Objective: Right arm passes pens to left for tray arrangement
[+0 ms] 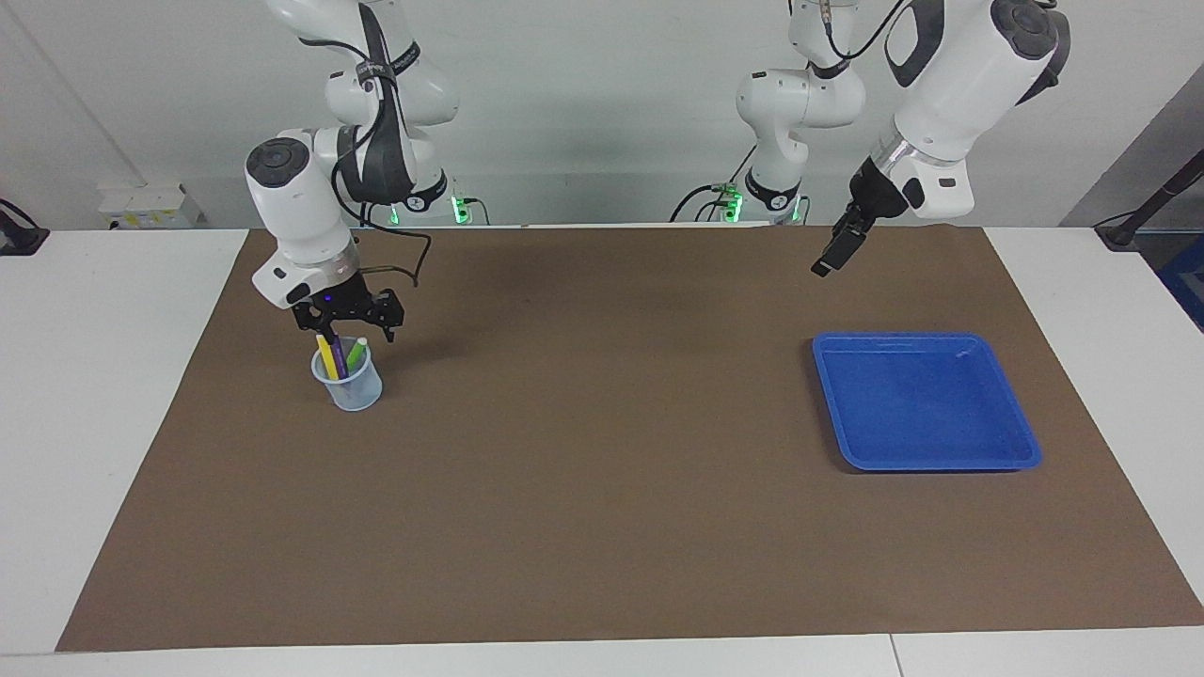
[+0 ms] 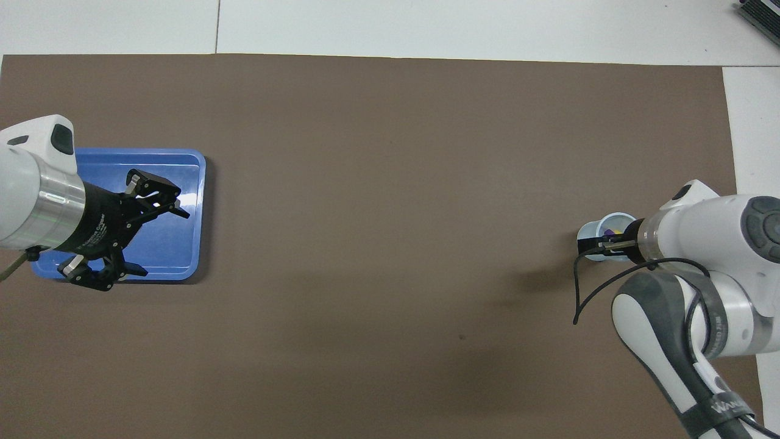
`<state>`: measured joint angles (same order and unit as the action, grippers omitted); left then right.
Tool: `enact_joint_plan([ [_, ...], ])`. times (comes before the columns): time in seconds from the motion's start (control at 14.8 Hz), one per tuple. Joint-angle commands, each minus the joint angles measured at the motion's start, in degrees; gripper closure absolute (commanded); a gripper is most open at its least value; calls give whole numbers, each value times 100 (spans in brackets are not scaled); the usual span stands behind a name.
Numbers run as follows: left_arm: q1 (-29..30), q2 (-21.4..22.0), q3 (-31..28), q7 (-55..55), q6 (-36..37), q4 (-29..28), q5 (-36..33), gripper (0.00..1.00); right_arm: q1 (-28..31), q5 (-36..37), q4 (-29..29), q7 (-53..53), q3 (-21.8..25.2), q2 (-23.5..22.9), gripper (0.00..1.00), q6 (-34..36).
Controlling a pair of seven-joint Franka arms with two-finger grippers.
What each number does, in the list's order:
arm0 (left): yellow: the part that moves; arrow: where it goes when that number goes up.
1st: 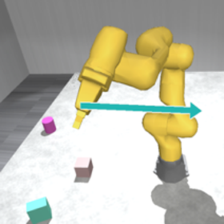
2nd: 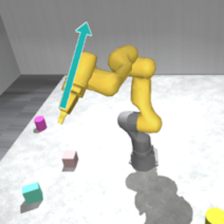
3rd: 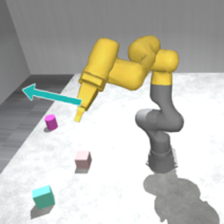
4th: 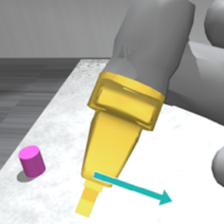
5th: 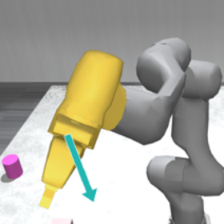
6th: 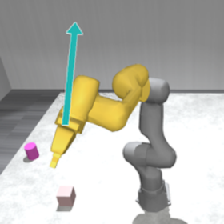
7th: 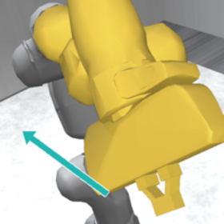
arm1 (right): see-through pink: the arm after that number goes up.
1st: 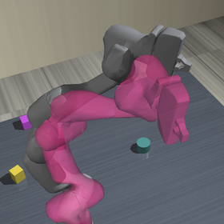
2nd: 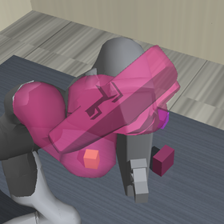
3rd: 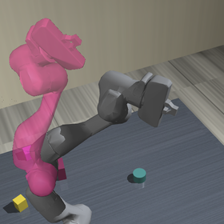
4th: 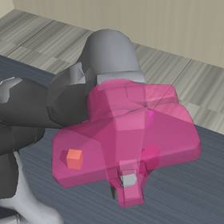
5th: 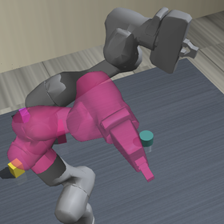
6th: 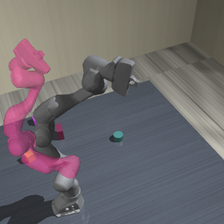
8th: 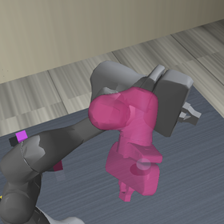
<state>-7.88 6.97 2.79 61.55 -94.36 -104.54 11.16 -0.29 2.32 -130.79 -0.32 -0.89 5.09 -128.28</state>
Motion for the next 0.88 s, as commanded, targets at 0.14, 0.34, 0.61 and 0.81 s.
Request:
enact_joint_plan([
  [0.14,-100,304,-50,103,-346,-461,131,0,169,190,-271,94,-25,-26,13,-495],
  [0.34,-231,454,-50,103,-566,-787,167,0,169,190,-262,94,-25,-35,24,-487],
  [0.61,-231,463,-50,102,-575,-796,167,0,169,190,-262,85,-25,-35,39,-426],
  [0.81,-231,463,-50,103,-575,-805,176,0,178,190,-236,94,-25,-35,46,-382],
])
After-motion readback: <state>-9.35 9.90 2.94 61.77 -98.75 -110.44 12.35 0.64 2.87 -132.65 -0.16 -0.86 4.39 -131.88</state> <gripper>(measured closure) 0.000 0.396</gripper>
